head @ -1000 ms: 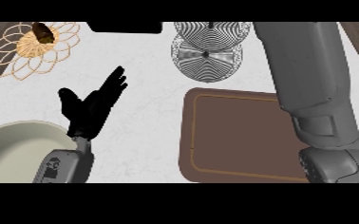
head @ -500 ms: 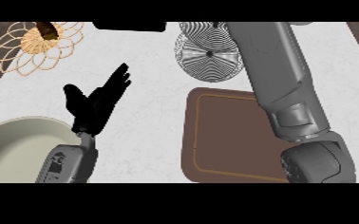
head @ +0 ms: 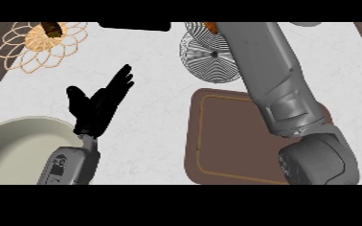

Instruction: Pick the croissant from the tray and place it in the tiered basket

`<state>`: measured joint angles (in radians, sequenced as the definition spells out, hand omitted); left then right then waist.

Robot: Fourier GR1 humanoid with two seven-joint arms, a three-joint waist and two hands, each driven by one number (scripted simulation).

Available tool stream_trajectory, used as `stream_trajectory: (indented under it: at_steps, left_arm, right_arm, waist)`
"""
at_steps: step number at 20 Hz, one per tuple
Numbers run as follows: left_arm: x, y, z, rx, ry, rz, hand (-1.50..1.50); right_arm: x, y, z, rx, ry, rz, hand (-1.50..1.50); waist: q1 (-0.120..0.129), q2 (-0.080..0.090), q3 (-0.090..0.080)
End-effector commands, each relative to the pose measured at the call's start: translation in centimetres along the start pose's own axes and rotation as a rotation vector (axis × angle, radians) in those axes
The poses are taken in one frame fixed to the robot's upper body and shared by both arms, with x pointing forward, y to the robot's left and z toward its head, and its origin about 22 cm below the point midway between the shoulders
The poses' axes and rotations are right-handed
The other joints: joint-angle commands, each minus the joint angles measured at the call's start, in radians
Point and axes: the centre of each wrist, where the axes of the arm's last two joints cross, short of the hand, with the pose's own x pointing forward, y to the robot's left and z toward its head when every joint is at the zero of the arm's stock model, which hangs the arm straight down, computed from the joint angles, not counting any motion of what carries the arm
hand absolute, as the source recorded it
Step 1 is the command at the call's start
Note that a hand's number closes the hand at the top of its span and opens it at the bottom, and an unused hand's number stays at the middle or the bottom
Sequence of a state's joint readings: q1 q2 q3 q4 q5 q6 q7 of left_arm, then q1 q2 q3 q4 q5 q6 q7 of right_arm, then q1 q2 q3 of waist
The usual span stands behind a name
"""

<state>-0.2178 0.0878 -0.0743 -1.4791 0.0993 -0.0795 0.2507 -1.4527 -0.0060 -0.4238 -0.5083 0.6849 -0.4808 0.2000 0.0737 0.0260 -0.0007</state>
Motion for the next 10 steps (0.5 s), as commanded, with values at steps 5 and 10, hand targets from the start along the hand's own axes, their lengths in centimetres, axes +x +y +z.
stream_trajectory:
  at_steps: [5, 10]
  left_arm:
    - [0.2, 0.1, -0.1, 0.030, 0.001, 0.012, 0.00]
    - [-1.4, 1.0, 1.0, 0.056, 0.012, 0.047, 0.00]
  right_arm:
    - [1.9, -2.3, -1.7, -0.259, 0.051, -0.127, -1.50]
    - [-2.6, -5.8, -3.0, -0.319, 0.166, -0.095, -1.50]
  waist:
    - [-0.028, -0.009, 0.000]
    - [-0.065, -0.023, 0.000]
